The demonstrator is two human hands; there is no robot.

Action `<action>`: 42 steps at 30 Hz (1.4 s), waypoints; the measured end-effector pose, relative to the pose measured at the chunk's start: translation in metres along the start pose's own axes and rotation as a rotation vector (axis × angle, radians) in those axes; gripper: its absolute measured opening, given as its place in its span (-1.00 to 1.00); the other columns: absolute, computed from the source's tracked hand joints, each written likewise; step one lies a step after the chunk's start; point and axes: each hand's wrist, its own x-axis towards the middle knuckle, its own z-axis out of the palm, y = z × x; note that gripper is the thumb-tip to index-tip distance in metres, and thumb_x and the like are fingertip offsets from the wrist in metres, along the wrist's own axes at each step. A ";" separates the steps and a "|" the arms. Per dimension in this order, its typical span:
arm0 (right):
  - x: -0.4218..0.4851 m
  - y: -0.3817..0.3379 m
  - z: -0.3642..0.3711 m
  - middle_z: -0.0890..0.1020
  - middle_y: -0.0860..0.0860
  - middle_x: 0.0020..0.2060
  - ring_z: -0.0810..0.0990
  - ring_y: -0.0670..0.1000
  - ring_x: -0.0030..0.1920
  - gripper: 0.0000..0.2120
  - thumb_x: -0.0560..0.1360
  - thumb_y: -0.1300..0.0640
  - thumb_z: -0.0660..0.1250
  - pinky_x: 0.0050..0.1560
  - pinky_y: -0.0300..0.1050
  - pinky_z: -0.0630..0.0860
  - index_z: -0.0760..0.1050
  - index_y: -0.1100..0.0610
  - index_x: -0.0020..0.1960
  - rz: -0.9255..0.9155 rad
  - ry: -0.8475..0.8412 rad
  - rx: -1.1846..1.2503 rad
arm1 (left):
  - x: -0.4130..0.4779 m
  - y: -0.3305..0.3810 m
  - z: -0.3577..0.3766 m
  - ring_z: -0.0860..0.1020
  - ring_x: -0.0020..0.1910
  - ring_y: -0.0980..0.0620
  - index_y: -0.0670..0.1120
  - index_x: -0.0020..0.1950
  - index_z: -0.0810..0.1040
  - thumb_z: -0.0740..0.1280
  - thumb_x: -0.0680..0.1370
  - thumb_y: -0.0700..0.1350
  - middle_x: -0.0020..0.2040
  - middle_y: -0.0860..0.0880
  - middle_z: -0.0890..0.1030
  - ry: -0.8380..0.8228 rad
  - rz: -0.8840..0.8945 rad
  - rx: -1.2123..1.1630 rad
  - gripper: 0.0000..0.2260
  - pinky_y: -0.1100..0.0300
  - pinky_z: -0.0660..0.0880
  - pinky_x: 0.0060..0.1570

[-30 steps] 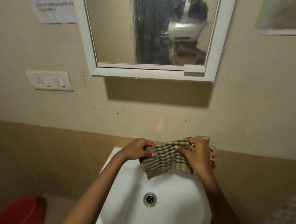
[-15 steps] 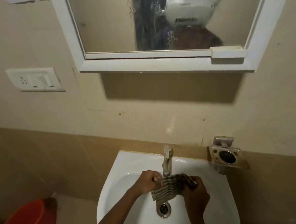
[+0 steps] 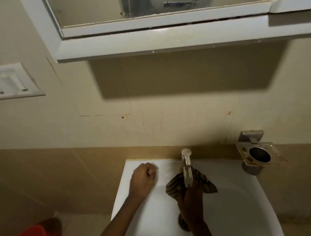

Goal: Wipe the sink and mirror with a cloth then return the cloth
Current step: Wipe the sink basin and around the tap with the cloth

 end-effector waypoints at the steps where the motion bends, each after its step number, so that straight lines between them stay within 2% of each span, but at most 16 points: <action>1: -0.003 0.003 0.004 0.52 -0.06 -0.07 0.50 -0.07 -0.04 -0.70 0.47 0.12 0.14 0.04 0.02 0.57 0.31 0.14 0.18 -0.009 0.005 -0.046 | 0.004 -0.007 -0.012 0.50 -0.20 0.07 -0.10 -0.12 0.61 0.28 0.48 -0.20 -0.18 0.07 0.54 0.063 -0.004 -0.003 -0.88 0.26 0.36 -0.16; 3: -0.006 0.012 0.013 0.55 0.13 -0.11 0.56 0.12 -0.10 -0.72 0.47 0.13 0.17 -0.03 0.14 0.58 0.28 0.16 0.16 0.020 -0.027 -0.145 | 0.012 -0.020 -0.030 0.51 -0.14 0.08 -0.12 -0.10 0.63 0.29 0.47 -0.25 -0.12 0.03 0.60 0.125 -0.005 -0.021 -0.86 0.27 0.37 -0.09; 5: -0.011 0.019 0.016 0.56 0.19 -0.04 0.56 0.18 -0.05 -0.70 0.49 0.09 0.13 0.01 0.16 0.56 0.28 0.17 0.19 0.046 -0.117 -0.213 | 0.021 -0.028 -0.039 0.54 -0.06 0.10 -0.11 -0.06 0.65 0.29 0.46 -0.27 -0.04 0.02 0.65 0.119 -0.013 -0.047 -0.83 0.31 0.38 -0.01; 7: -0.019 0.017 0.018 0.46 0.18 0.25 0.47 0.20 0.20 -0.53 0.55 -0.10 -0.09 0.24 0.11 0.45 0.20 0.10 0.36 0.010 -0.301 -0.325 | 0.028 -0.031 -0.040 0.58 0.00 0.05 -0.11 -0.03 0.66 0.28 0.47 -0.24 0.00 -0.04 0.68 0.119 -0.048 -0.085 -0.82 0.31 0.39 0.03; 9: -0.025 0.011 0.027 0.40 0.10 0.36 0.42 0.13 0.33 -0.32 0.47 -0.21 -0.36 0.31 0.01 0.38 0.17 0.04 0.43 -0.100 -0.401 -0.436 | 0.032 -0.031 -0.039 0.60 0.05 -0.03 -0.14 0.02 0.65 0.28 0.49 -0.20 0.05 -0.11 0.67 0.128 -0.111 -0.110 -0.81 0.26 0.40 0.07; 10: -0.024 0.003 0.034 0.48 0.11 0.30 0.48 0.12 0.29 -0.38 0.53 -0.14 -0.33 0.29 0.02 0.43 0.22 0.08 0.41 -0.170 -0.359 -0.479 | 0.033 -0.032 -0.038 0.59 0.08 -0.06 -0.16 0.05 0.64 0.28 0.50 -0.17 0.07 -0.13 0.67 0.123 -0.144 -0.117 -0.80 0.23 0.41 0.10; 12: -0.013 -0.009 0.053 0.56 0.18 0.21 0.52 0.19 0.24 -0.55 0.56 -0.01 -0.01 0.29 0.15 0.43 0.31 0.19 0.36 -0.123 -0.243 -0.406 | 0.032 -0.034 -0.037 0.58 0.12 -0.10 -0.18 0.10 0.62 0.27 0.52 -0.13 0.11 -0.16 0.66 0.119 -0.202 -0.098 -0.76 0.19 0.43 0.13; 15: 0.015 -0.020 0.077 0.54 0.27 0.20 0.47 0.28 0.24 -0.46 0.45 -0.01 0.12 0.35 0.09 0.25 0.34 0.26 0.33 0.053 -0.109 -0.381 | 0.031 -0.047 -0.046 0.59 0.09 -0.15 -0.19 0.07 0.61 0.25 0.52 -0.07 0.07 -0.20 0.67 0.132 -0.284 -0.053 -0.73 0.13 0.47 0.06; 17: 0.025 -0.030 0.091 0.50 0.31 0.22 0.43 0.31 0.26 -0.43 0.44 -0.03 0.17 0.32 0.15 0.28 0.32 0.27 0.34 0.091 -0.067 -0.416 | 0.030 -0.061 -0.056 0.61 0.02 -0.17 -0.19 -0.02 0.63 0.24 0.53 -0.04 -0.01 -0.22 0.68 0.122 -0.346 -0.045 -0.73 0.13 0.46 -0.01; 22: 0.020 -0.050 0.125 0.47 0.32 0.23 0.39 0.32 0.27 -0.34 0.37 -0.07 0.25 0.37 0.22 0.18 0.28 0.26 0.37 0.142 -0.071 -0.461 | 0.022 -0.087 -0.081 0.55 -0.23 -0.05 -0.17 -0.25 0.61 0.24 0.54 -0.06 -0.28 -0.13 0.62 0.062 -0.385 -0.076 -0.72 0.18 0.35 -0.18; 24: 0.011 -0.063 0.133 0.50 0.28 0.22 0.42 0.30 0.25 -0.38 0.36 -0.03 0.25 0.34 0.21 0.22 0.32 0.22 0.35 0.046 -0.138 -0.444 | 0.018 -0.092 -0.086 0.44 -0.43 0.00 -0.13 -0.43 0.45 0.23 0.55 -0.04 -0.45 -0.10 0.49 0.046 -0.407 -0.062 -0.64 0.17 0.29 -0.29; 27: -0.006 -0.083 0.152 0.53 0.17 0.21 0.44 0.21 0.26 -0.41 0.32 -0.02 0.28 0.37 0.22 0.24 0.37 0.14 0.31 -0.147 -0.307 -0.446 | 0.012 -0.094 -0.084 0.40 -0.48 0.00 -0.10 -0.52 0.35 0.21 0.56 -0.02 -0.51 -0.09 0.42 0.002 -0.442 -0.094 -0.56 0.14 0.26 -0.35; 33: -0.047 -0.095 0.165 0.58 0.19 0.17 0.52 0.23 0.18 -0.27 0.21 -0.12 0.36 0.24 0.31 0.35 0.41 0.18 0.31 -0.222 -0.475 -0.593 | -0.004 -0.079 -0.082 0.46 -0.37 -0.09 -0.16 -0.44 0.48 0.23 0.53 0.02 -0.45 -0.16 0.48 -0.073 -0.477 -0.139 -0.61 0.14 0.34 -0.27; 36: -0.088 -0.105 0.158 0.44 0.28 0.31 0.39 0.31 0.31 -0.24 0.25 -0.03 0.40 0.31 0.32 0.26 0.32 0.24 0.37 -0.201 -0.580 -0.608 | -0.012 -0.074 -0.084 0.59 -0.15 -0.22 -0.33 -0.19 0.61 0.27 0.49 -0.01 -0.19 -0.36 0.61 -0.122 -0.499 -0.054 -0.63 0.07 0.43 -0.19; 39: -0.132 -0.108 0.145 0.55 0.29 0.18 0.55 0.30 0.14 -0.08 0.05 -0.01 0.52 0.13 0.24 0.48 0.35 0.23 0.35 -0.093 -0.637 -0.640 | -0.025 -0.076 -0.086 0.60 -0.03 -0.25 -0.35 -0.13 0.58 0.32 0.46 -0.02 0.00 -0.36 0.63 -0.131 -0.529 0.056 -0.65 0.08 0.42 -0.21; 42: -0.164 -0.098 0.118 0.50 0.30 0.23 0.53 0.30 0.17 -0.06 0.16 0.13 0.48 0.11 0.23 0.53 0.12 0.22 0.44 0.005 -0.678 -0.526 | -0.035 -0.072 -0.082 0.60 0.02 -0.23 -0.33 -0.02 0.57 0.36 0.43 0.06 0.05 -0.31 0.63 -0.180 -0.493 0.150 -0.57 0.08 0.49 -0.13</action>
